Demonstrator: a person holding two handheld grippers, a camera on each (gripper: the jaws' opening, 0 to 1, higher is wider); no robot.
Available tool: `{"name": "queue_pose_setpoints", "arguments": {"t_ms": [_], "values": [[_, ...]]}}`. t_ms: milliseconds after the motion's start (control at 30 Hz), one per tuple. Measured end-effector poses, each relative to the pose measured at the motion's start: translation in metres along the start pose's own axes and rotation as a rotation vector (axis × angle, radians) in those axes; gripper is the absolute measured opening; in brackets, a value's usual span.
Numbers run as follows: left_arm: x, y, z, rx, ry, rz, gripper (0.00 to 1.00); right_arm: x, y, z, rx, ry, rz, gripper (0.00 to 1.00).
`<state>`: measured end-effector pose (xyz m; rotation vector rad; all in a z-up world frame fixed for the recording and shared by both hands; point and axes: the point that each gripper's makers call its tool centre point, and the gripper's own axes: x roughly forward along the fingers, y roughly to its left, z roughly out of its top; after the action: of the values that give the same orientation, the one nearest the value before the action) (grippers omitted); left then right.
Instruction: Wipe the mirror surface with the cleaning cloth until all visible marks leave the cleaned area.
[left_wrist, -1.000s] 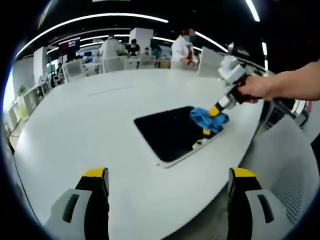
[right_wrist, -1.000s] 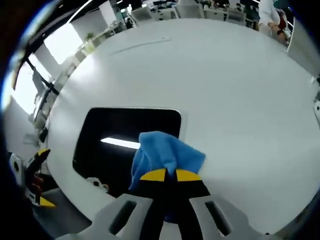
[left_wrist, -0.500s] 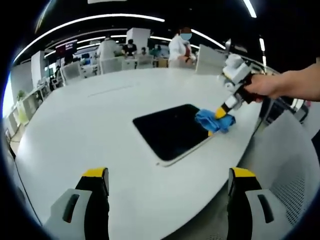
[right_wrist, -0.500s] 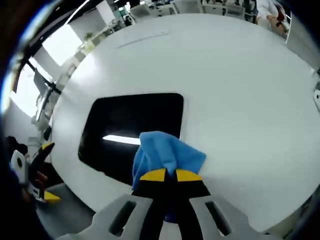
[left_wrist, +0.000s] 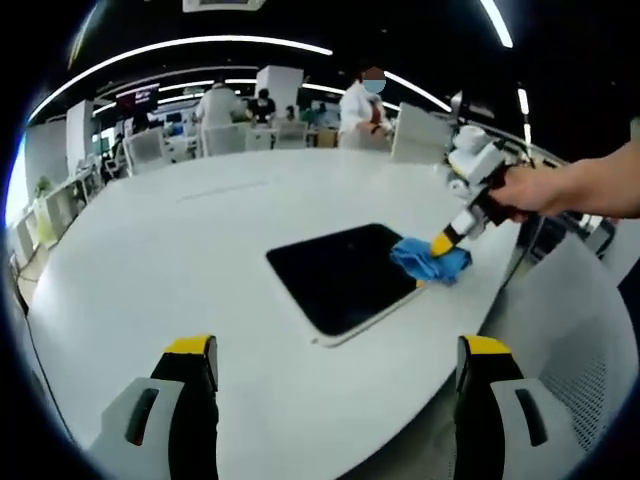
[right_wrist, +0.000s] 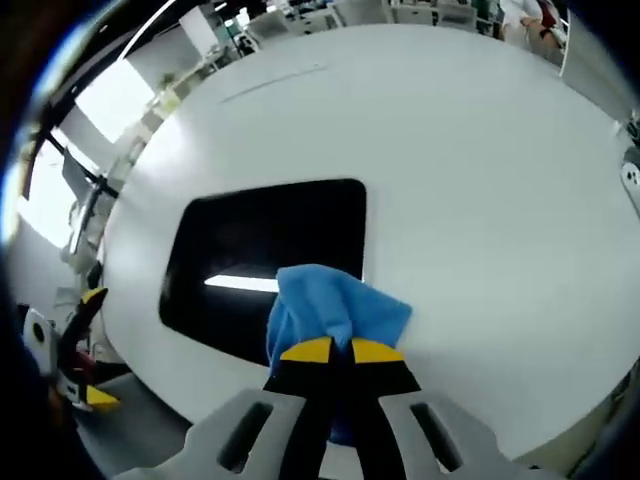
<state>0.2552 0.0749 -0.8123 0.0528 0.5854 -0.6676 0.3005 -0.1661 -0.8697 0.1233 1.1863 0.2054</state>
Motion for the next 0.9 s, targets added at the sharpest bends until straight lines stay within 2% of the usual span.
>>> {"name": "queue_pose_setpoints", "arguments": {"t_ms": [333, 433, 500, 533, 700, 800, 900], "values": [[0.0, -0.004, 0.009, -0.02, -0.036, -0.033, 1.0, 0.002, 0.013, -0.001, 0.03, -0.009, 0.013, 0.0], [-0.004, 0.002, 0.01, -0.046, -0.031, 0.001, 1.0, 0.003, 0.018, -0.001, 0.031, -0.028, 0.012, 0.0], [-0.006, 0.0, 0.019, -0.106, -0.085, -0.024, 1.0, 0.004, 0.023, -0.001, 0.043, -0.038, 0.019, 0.0], [-0.009, 0.0, 0.022, -0.108, -0.102, -0.031, 1.0, 0.005, 0.026, -0.002, 0.039, -0.04, 0.021, 0.0], [-0.017, 0.009, 0.018, -0.018, -0.089, -0.004, 1.0, 0.008, 0.042, -0.002, 0.022, -0.044, 0.031, 0.0], [-0.014, 0.004, 0.015, 0.0, -0.09, -0.017, 1.0, 0.012, 0.052, 0.0, 0.01, -0.045, 0.037, 0.0], [-0.01, 0.001, 0.014, 0.06, -0.083, -0.017, 1.0, 0.014, 0.063, 0.0, 0.001, -0.042, 0.047, 0.0]]}}
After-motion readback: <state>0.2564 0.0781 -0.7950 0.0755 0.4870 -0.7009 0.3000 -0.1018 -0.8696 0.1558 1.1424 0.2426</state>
